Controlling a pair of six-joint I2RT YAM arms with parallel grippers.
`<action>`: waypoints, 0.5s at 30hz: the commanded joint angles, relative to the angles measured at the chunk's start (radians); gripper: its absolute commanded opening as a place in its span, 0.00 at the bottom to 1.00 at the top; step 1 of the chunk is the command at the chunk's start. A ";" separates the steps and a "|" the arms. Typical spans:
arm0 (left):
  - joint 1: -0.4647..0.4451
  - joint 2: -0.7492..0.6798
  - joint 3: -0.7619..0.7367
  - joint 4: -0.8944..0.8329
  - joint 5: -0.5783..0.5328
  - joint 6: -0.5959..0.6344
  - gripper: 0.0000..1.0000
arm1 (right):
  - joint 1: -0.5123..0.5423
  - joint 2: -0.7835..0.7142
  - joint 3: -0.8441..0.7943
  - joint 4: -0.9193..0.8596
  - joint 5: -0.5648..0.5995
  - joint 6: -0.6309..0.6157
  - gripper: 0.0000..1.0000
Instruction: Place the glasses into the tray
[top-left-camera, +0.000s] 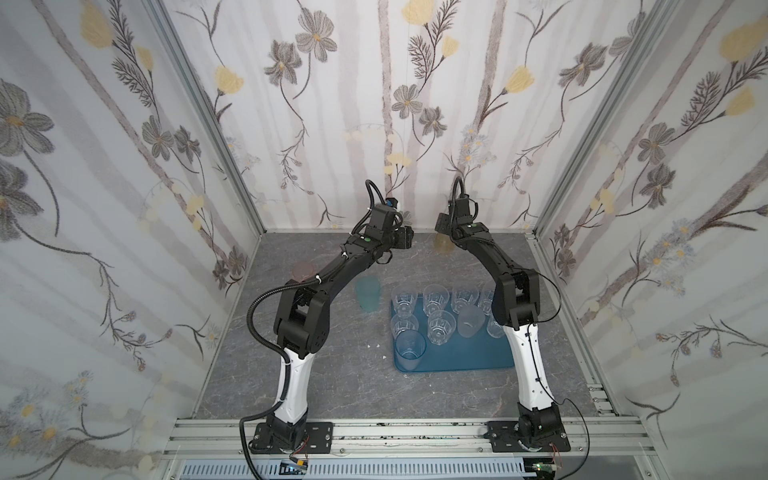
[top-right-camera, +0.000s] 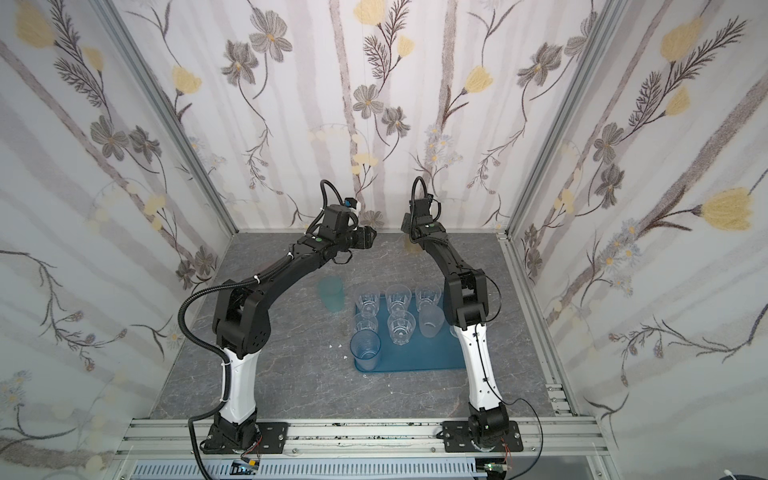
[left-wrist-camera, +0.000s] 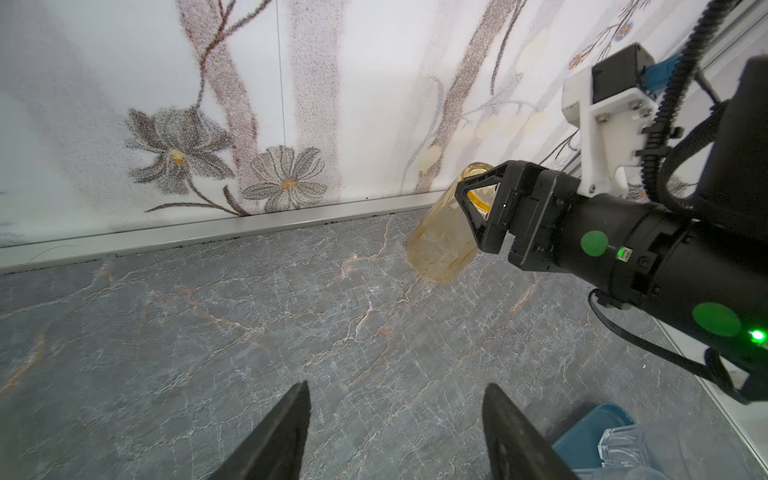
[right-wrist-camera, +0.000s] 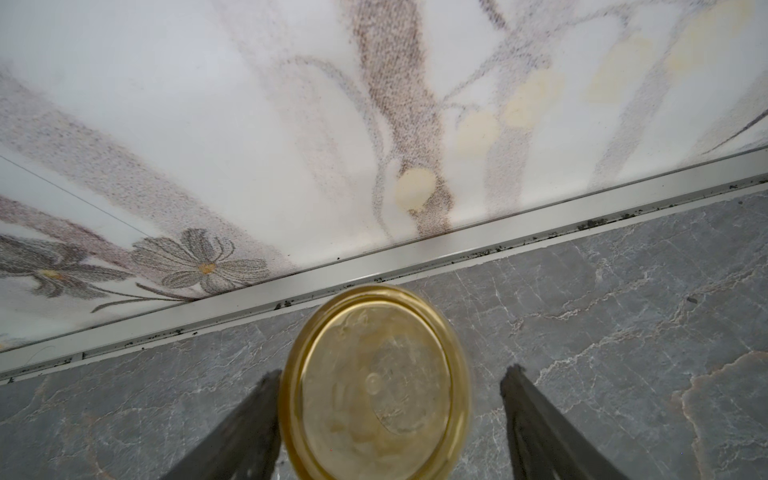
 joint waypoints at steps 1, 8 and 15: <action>0.003 -0.022 -0.010 0.019 -0.014 0.021 0.68 | -0.007 0.026 0.042 0.055 -0.010 0.005 0.72; 0.009 -0.054 -0.033 0.019 -0.024 0.037 0.68 | -0.010 0.030 0.065 0.033 -0.012 0.010 0.49; 0.011 -0.097 -0.052 0.019 -0.033 0.032 0.68 | -0.009 -0.048 0.018 0.018 -0.046 0.042 0.37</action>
